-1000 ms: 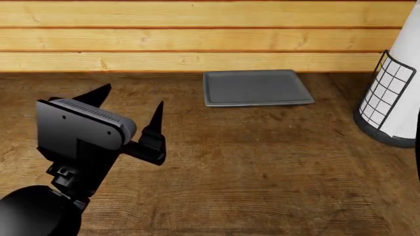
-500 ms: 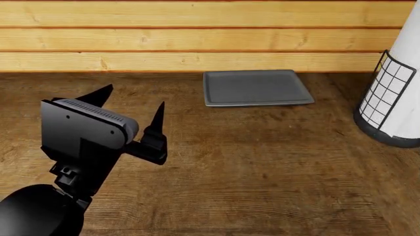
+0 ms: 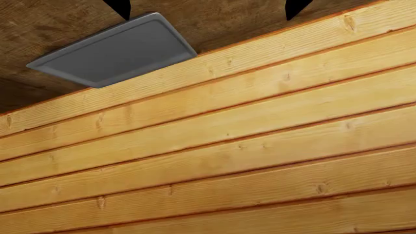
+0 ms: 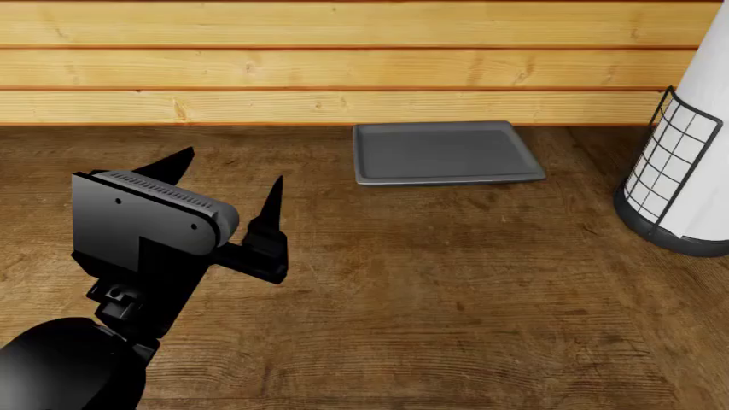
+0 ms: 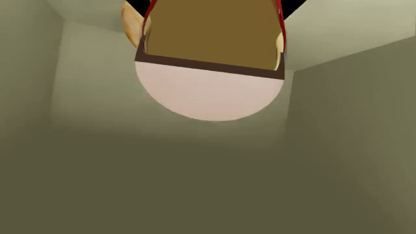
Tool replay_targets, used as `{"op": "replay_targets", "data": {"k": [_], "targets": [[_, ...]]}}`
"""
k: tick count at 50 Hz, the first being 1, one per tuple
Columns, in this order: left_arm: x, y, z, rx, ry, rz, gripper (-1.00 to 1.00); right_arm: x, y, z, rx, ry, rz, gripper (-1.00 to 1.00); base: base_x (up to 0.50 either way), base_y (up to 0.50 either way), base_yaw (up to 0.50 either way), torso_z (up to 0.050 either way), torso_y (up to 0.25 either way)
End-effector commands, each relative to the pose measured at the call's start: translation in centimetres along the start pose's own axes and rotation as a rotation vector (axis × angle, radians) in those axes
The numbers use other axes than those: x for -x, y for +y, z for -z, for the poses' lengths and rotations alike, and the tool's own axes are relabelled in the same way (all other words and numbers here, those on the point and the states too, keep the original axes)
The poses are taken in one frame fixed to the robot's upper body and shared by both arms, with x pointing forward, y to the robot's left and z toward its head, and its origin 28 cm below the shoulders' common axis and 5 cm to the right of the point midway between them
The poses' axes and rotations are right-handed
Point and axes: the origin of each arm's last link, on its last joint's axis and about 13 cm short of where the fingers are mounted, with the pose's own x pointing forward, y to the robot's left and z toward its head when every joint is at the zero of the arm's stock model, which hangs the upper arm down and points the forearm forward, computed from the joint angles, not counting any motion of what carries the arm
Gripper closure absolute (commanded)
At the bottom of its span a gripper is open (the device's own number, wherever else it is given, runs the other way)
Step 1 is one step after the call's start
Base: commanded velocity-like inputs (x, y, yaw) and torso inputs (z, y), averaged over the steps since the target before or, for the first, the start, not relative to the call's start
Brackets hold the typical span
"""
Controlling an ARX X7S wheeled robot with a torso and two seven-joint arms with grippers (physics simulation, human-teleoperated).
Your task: Pick the peanut butter and yogurt from the counter and place them in the cabinets closest to them.
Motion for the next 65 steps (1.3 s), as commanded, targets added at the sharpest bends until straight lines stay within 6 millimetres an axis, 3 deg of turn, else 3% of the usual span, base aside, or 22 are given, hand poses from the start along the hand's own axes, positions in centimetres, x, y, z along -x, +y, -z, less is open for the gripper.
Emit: {"op": "replay_targets", "data": {"k": [1, 31, 32, 50, 65], "targets": [[-0.1, 0.1, 0.1, 0.002, 0.002, -0.004, -1.0, 0.1, -0.6, 0.6, -0.018, 0.121, -0.005, 1.0, 0.0, 0.0, 0.0, 0.0, 0.0], [-0.1, 0.2, 0.2, 0.005, 0.006, -0.009, -1.0, -0.4, -2.5, 4.0, 0.024, 0.342, 0.096, 1.0, 0.0, 0.0, 0.0, 0.0, 0.0], [-0.1, 0.2, 0.2, 0.005, 0.006, -0.008, -1.0, -0.4, -2.5, 4.1, 0.028, 0.346, 0.097, -1.0, 0.0, 0.0, 0.0, 0.0, 0.0], [0.0, 0.3, 0.0, 0.005, 0.002, -0.012, -1.0, -0.4, -2.6, 4.4, 0.046, 0.373, 0.087, -1.0, 0.01, 0.0, 0.0, 0.0, 0.0], [-0.1, 0.3, -0.1, 0.005, -0.002, -0.014, -1.0, -0.1, -2.6, 3.2, 0.099, 0.333, 0.079, -1.0, 0.0, 0.0, 0.0, 0.0, 0.0]]}}
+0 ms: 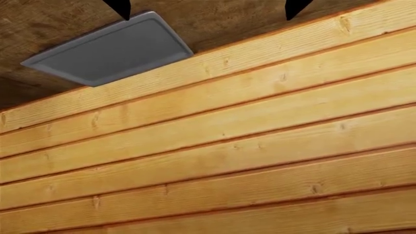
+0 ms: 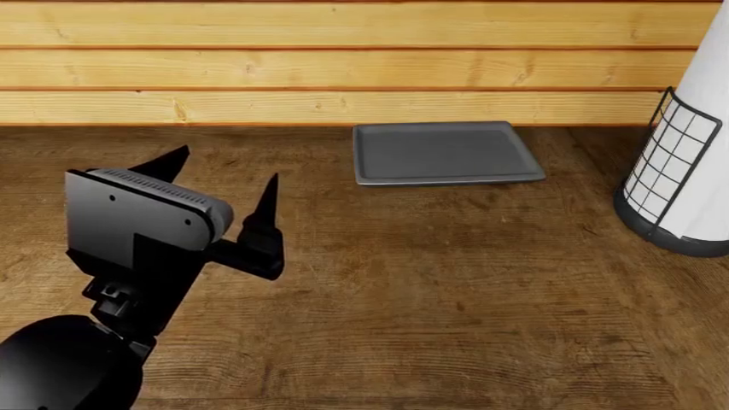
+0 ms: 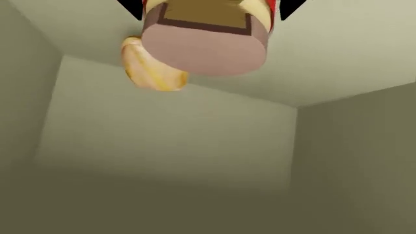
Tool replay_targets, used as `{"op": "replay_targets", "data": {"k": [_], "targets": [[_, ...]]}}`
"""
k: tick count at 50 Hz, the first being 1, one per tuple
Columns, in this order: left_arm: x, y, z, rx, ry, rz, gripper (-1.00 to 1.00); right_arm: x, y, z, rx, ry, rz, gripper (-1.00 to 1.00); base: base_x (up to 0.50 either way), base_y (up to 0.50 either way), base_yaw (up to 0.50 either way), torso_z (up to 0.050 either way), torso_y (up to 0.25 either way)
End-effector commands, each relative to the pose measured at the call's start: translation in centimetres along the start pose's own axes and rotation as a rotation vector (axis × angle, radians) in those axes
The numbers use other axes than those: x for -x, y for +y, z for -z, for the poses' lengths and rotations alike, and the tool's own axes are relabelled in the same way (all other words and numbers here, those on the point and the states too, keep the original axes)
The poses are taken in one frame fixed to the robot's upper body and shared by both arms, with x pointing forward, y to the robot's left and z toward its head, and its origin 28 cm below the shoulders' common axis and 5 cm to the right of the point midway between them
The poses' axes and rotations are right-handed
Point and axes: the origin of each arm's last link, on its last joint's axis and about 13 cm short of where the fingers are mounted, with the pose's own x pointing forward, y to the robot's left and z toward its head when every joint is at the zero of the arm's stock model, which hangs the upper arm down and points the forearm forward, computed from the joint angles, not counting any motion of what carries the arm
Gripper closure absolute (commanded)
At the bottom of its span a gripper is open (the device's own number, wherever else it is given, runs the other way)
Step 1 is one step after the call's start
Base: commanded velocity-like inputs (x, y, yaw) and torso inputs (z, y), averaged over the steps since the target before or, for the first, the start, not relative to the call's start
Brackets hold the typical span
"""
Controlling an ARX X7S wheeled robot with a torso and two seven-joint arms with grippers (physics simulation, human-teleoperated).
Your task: Pick the peanut butter and yogurt from the counter and place them in the cabinets closest to them.
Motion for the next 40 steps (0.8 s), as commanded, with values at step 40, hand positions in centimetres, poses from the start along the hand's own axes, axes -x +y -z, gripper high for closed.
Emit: {"op": "replay_targets", "data": {"k": [40], "targets": [[0.3, 0.1, -0.1, 0.004, -0.004, -0.009, -1.0, 4.8, 1.2, -4.2, 0.208, -0.079, -0.031, -1.0, 0.0, 0.0, 0.0, 0.0, 0.0]]}}
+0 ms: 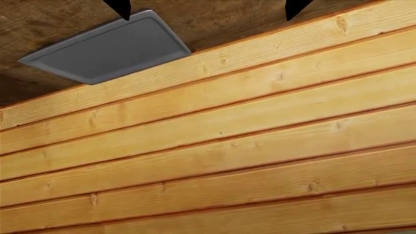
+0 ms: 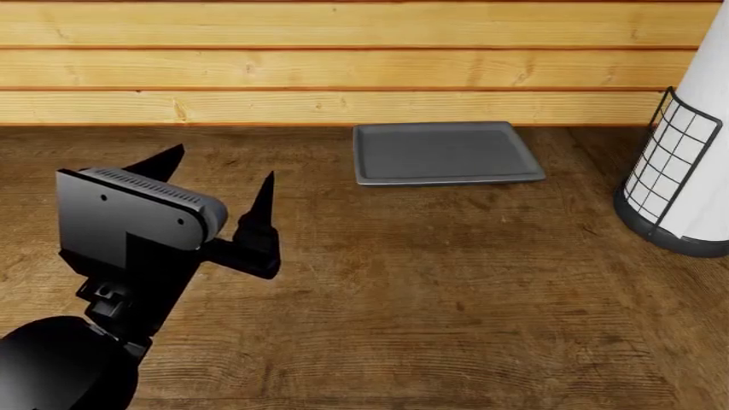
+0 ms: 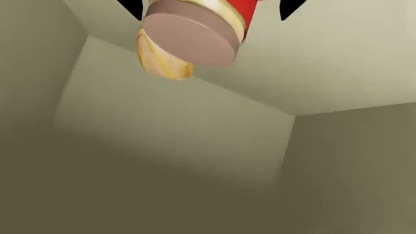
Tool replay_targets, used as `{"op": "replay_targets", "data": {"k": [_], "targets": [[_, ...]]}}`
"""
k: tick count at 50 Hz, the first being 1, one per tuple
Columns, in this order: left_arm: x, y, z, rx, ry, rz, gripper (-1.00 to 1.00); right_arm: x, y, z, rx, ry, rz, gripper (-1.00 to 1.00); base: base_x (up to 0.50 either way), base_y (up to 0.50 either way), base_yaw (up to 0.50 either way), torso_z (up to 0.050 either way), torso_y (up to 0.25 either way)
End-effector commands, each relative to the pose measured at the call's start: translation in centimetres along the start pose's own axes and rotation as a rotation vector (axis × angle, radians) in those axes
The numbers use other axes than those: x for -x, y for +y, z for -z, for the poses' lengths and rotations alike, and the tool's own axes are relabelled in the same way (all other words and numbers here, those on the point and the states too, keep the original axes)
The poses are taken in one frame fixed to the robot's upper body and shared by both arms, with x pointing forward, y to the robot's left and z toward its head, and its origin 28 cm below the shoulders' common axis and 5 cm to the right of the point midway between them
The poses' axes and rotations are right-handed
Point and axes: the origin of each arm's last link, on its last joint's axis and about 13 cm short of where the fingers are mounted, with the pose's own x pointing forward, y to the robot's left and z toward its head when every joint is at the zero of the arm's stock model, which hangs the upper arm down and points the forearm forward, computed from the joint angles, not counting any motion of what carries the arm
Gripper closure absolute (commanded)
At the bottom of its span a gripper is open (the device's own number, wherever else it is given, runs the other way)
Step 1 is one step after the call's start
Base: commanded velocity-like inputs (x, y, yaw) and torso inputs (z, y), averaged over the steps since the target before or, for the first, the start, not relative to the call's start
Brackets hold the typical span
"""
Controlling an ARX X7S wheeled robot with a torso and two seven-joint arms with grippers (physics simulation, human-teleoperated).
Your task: Pick the peanut butter and yogurt from the counter and place them in the cabinets closest to them.
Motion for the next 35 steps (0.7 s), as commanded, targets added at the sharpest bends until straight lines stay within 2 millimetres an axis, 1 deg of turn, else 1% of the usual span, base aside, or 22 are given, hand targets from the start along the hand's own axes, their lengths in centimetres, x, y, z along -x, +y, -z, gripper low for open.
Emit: {"op": "replay_targets", "data": {"k": [1, 7, 10, 18, 21, 23, 27, 31, 35], "targets": [[0.1, 0.0, 0.0, 0.001, 0.001, -0.001, -1.0, 2.3, 0.5, -2.0, 0.049, -0.091, -0.019, -1.0, 0.0, 0.0, 0.0, 0.0, 0.0], [0.1, 0.0, 0.0, 0.001, 0.0, 0.0, -1.0, 3.2, 0.7, -2.7, 0.073, -0.138, -0.034, -1.0, 0.0, 0.0, 0.0, 0.0, 0.0], [0.1, 0.0, 0.0, 0.002, 0.0, -0.002, -1.0, 3.7, 0.7, -3.3, 0.079, -0.198, -0.042, -1.0, 0.0, 0.0, 0.0, 0.0, 0.0], [0.0, 0.0, 0.1, 0.003, 0.001, -0.003, -1.0, 5.1, 0.7, -5.0, 0.114, -0.399, -0.043, -1.0, 0.0, 0.0, 0.0, 0.0, 0.0], [0.1, 0.0, 0.1, 0.003, 0.0, -0.003, -1.0, 5.4, 0.6, -5.2, 0.131, -0.497, -0.03, -1.0, 0.0, 0.0, 0.0, 0.0, 0.0], [0.1, 0.0, 0.2, 0.003, 0.001, -0.003, -1.0, 5.6, 0.5, -5.0, 0.143, -0.56, -0.021, -1.0, 0.0, 0.0, 0.0, 0.0, 0.0], [0.1, 0.1, 0.2, 0.004, 0.002, -0.004, -1.0, 5.9, 0.6, -4.5, 0.159, -0.635, -0.027, -1.0, 0.0, 0.0, 0.0, 0.0, 0.0], [0.1, 0.2, 0.2, 0.007, -0.004, -0.008, -1.0, 6.1, 0.5, -3.6, 0.17, -0.665, -0.049, -1.0, 0.0, 0.0, 0.0, 0.0, 0.0], [0.3, 0.3, 0.0, 0.011, -0.014, -0.012, -1.0, 6.0, 0.0, -2.5, 0.163, -0.654, -0.05, -1.0, 0.0, 0.0, 0.0, 0.0, 0.0]]}}
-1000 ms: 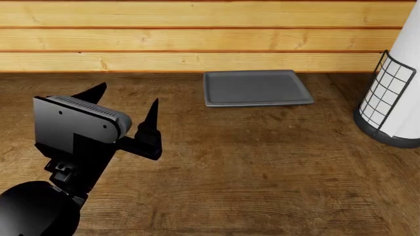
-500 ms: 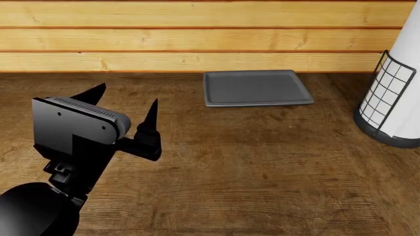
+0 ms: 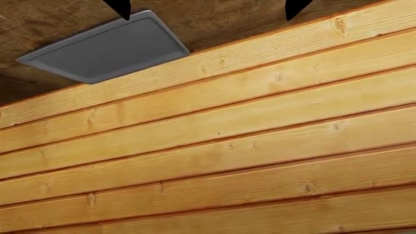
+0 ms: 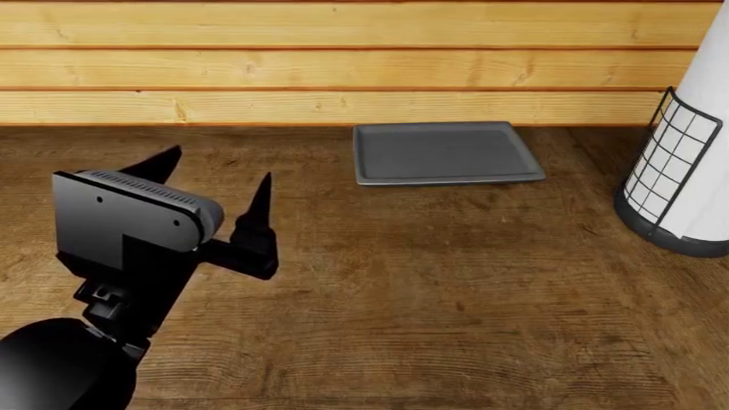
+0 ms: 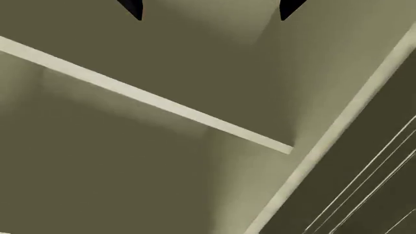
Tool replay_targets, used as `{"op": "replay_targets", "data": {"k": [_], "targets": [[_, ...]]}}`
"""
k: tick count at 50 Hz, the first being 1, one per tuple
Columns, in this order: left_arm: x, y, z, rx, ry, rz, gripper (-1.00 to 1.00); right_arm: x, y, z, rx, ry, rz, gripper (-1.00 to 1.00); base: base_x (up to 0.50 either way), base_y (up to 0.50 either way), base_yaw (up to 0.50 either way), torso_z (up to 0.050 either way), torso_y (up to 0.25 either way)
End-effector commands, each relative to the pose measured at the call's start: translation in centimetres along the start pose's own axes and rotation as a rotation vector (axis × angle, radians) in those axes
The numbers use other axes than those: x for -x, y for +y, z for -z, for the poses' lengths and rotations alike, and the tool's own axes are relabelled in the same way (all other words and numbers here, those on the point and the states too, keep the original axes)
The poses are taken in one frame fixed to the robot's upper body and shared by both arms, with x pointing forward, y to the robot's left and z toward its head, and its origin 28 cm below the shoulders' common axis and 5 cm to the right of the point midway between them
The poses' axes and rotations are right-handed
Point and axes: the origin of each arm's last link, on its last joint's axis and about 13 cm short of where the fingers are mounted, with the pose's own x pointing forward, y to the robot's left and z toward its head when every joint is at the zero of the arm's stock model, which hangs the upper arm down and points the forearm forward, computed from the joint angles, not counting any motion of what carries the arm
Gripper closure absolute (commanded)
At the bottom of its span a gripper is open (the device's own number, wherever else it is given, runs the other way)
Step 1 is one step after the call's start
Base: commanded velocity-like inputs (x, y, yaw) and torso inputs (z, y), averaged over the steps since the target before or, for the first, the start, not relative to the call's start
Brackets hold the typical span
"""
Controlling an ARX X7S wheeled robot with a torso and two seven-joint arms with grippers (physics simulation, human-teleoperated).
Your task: Pick the peanut butter and yogurt from the counter and place them in the cabinets closest to them.
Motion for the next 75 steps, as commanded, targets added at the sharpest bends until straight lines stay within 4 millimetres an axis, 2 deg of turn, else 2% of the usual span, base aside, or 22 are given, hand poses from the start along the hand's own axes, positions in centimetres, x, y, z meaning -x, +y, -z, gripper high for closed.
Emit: {"op": "replay_targets", "data": {"k": [1, 13, 37, 52, 60, 66, 75], "targets": [[0.3, 0.2, -0.2, 0.009, -0.021, -0.006, -1.0, 1.6, -0.4, 1.3, 0.018, -0.097, -0.001, -1.0, 0.0, 0.0, 0.0, 0.0, 0.0], [1.2, 0.0, -0.8, 0.024, -0.082, 0.012, -1.0, 2.3, -1.6, 5.9, -0.048, 0.072, 0.079, -1.0, -0.16, 0.0, 0.0, 0.0, 0.0], [1.4, 0.0, -0.9, 0.034, -0.097, 0.012, -1.0, 3.2, -1.1, 8.3, -0.058, 0.145, 0.046, -1.0, -0.5, 0.12, 0.0, 0.0, 0.0], [1.6, -0.2, -1.0, 0.042, -0.116, 0.024, -1.0, 5.6, -0.2, 12.9, -0.115, 0.267, 0.003, -1.0, -0.5, 0.3, 0.0, 0.0, 0.0], [1.5, -0.2, -1.0, 0.045, -0.127, 0.027, -1.0, 6.7, 0.3, 14.8, -0.16, 0.32, -0.019, -1.0, -0.46, 0.3, 0.0, 0.0, 0.0], [1.5, -0.2, -0.7, 0.051, -0.126, 0.023, -1.0, 8.0, 1.2, 16.5, -0.19, 0.385, -0.083, -1.0, -0.07, 0.49, 0.0, 0.0, 0.0], [1.5, -0.2, -0.5, 0.053, -0.12, 0.022, -1.0, 9.0, 2.0, 17.9, -0.227, 0.449, -0.132, -1.0, 0.0, 0.5, 0.0, 0.0, 0.0]]}}
